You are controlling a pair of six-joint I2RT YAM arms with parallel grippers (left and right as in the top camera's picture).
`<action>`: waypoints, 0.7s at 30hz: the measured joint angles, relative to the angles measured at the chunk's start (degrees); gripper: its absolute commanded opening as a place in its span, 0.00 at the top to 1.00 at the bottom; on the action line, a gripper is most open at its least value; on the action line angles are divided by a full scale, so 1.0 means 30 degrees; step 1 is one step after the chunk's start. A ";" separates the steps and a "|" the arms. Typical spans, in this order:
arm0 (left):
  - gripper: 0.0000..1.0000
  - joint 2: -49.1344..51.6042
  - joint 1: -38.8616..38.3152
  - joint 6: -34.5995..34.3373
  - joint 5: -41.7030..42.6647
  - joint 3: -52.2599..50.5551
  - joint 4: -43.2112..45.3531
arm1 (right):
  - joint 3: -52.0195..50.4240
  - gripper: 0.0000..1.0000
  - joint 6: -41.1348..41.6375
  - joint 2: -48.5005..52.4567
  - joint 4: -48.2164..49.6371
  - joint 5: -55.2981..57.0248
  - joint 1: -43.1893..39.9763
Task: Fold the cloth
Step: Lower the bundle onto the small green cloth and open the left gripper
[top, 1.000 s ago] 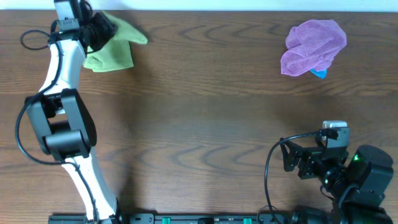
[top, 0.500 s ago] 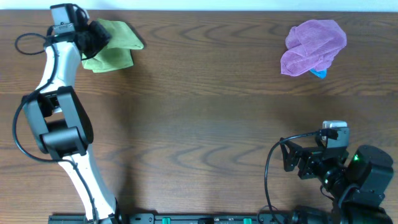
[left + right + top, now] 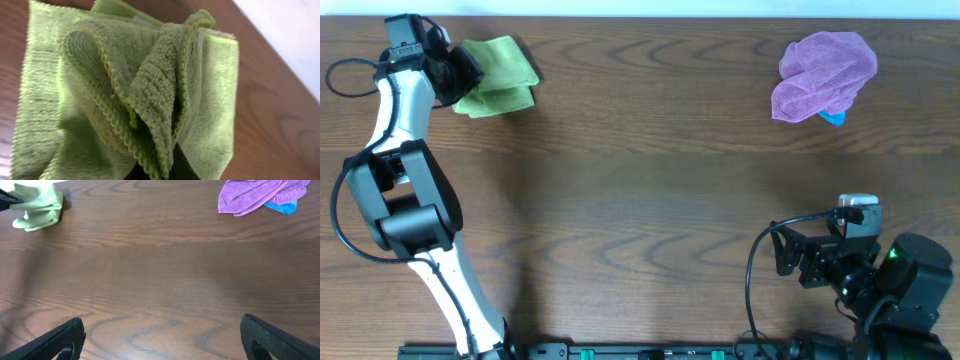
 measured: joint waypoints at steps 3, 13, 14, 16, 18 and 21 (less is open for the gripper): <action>0.87 0.0000 0.0000 0.0488 -0.0714 0.0000 -0.0277 | 0.0000 0.01 0.0007 0.0000 0.0000 0.0000 0.0000; 0.40 0.0000 0.0000 0.1902 -0.3082 -0.0007 -0.0845 | 0.0000 0.01 0.0000 0.0000 0.0000 0.0000 0.0000; 0.38 0.0000 0.0000 0.1945 -0.3351 0.0000 -0.0962 | 0.0000 0.01 0.0000 0.0000 0.0000 0.0000 0.0000; 0.33 0.0000 0.0007 0.2157 -0.3847 0.0000 -0.1158 | 0.0000 0.01 0.0000 0.0000 0.0000 0.0000 0.0000; 0.28 0.0000 0.0007 0.2353 -0.4189 0.0000 -0.1282 | 0.0000 0.01 0.0000 0.0000 0.0000 0.0000 0.0000; 0.21 0.0000 0.0007 0.2499 -0.4532 0.0000 -0.1297 | 0.0000 0.01 0.0000 0.0000 0.0000 0.0000 0.0000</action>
